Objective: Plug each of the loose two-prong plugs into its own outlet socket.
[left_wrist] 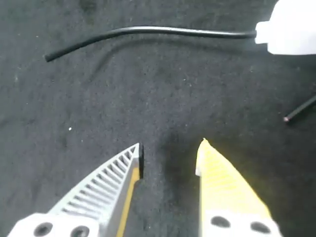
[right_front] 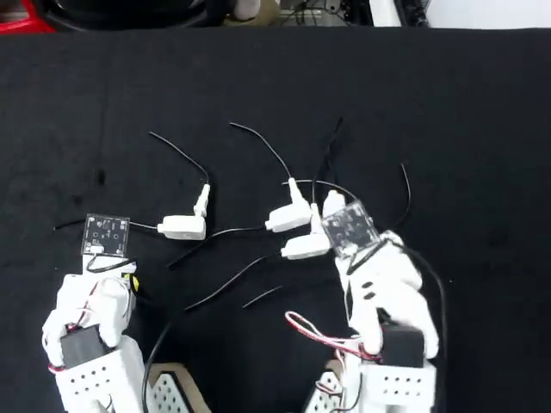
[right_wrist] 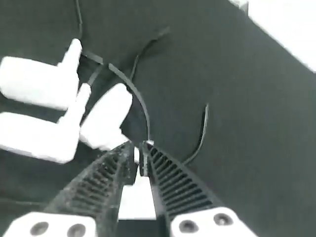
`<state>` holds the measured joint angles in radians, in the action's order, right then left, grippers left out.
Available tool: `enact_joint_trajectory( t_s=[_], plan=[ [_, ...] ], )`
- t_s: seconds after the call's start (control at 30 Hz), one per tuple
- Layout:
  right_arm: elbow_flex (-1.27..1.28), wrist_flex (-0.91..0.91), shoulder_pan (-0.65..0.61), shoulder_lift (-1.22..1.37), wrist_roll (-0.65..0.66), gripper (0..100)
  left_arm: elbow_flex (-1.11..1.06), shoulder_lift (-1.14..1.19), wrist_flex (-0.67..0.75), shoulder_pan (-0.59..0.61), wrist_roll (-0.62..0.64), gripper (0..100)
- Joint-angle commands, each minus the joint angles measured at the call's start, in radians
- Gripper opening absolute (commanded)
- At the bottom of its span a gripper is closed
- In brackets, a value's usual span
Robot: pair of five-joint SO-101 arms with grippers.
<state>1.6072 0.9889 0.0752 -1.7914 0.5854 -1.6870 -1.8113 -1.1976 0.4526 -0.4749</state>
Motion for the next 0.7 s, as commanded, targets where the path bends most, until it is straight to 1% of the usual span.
enact_joint_trajectory(
  t_s=[0.0, 0.23, 0.33, 0.67],
  plan=[
    [0.074, 0.023, 0.032, -0.064, -0.011, 1.3, -0.013, -0.005, 0.020, -0.015, 0.000, 19],
    [0.081, 0.186, 0.026, -0.021, -0.005, 1.5, -0.013, -0.005, 0.020, -0.015, 0.000, 19],
    [0.081, 0.292, 0.029, -0.021, -0.003, 1.4, -0.013, -0.005, 0.020, -0.015, 0.000, 19],
    [0.081, 0.295, 0.028, -0.021, -0.003, 1.5, -0.013, -0.005, 0.020, -0.015, 0.000, 19]
  ],
)
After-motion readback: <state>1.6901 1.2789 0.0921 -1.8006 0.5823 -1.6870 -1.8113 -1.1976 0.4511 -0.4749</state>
